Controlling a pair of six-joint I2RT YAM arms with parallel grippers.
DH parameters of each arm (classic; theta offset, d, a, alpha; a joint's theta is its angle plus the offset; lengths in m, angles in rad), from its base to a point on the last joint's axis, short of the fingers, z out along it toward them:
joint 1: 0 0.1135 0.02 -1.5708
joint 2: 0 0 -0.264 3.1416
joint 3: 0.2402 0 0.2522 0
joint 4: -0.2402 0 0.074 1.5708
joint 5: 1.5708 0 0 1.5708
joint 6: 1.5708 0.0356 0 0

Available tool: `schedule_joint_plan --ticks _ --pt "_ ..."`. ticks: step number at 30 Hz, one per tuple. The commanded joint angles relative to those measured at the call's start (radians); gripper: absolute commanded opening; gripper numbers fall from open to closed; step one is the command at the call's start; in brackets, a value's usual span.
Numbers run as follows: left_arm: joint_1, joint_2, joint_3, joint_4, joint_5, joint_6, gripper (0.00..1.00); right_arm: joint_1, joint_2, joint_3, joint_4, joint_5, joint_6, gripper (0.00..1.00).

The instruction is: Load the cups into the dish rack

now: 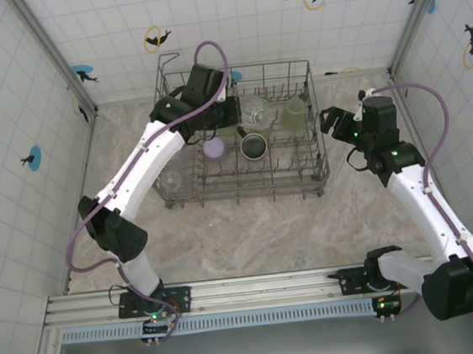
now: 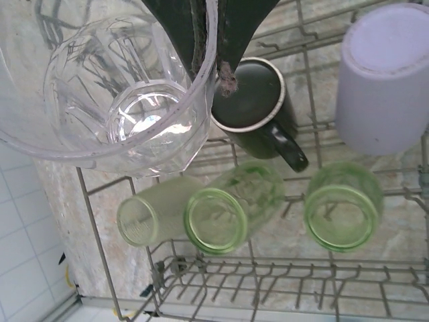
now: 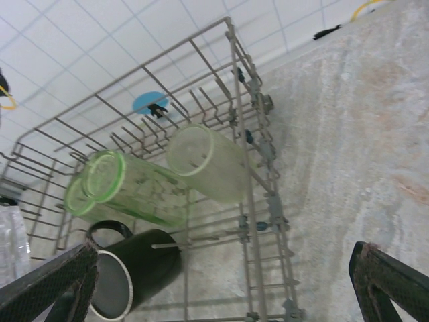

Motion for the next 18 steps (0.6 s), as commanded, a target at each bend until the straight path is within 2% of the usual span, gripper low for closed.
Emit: schedule_joint_plan --ticks 1,6,10,18 --pt "0.062 -0.051 -0.042 0.059 0.079 0.034 0.00 -0.001 0.016 -0.028 0.114 -0.059 0.062 0.99" --pt "0.173 -0.104 -0.190 0.201 0.191 0.020 0.00 0.044 0.054 -0.029 0.173 -0.086 0.086 0.99" --pt "0.279 -0.098 -0.256 0.278 0.345 -0.035 0.00 0.100 0.102 -0.026 0.241 -0.105 0.106 0.99" --pt "0.384 -0.139 -0.429 0.482 0.515 -0.133 0.00 0.209 0.233 0.037 0.329 -0.111 0.113 0.99"
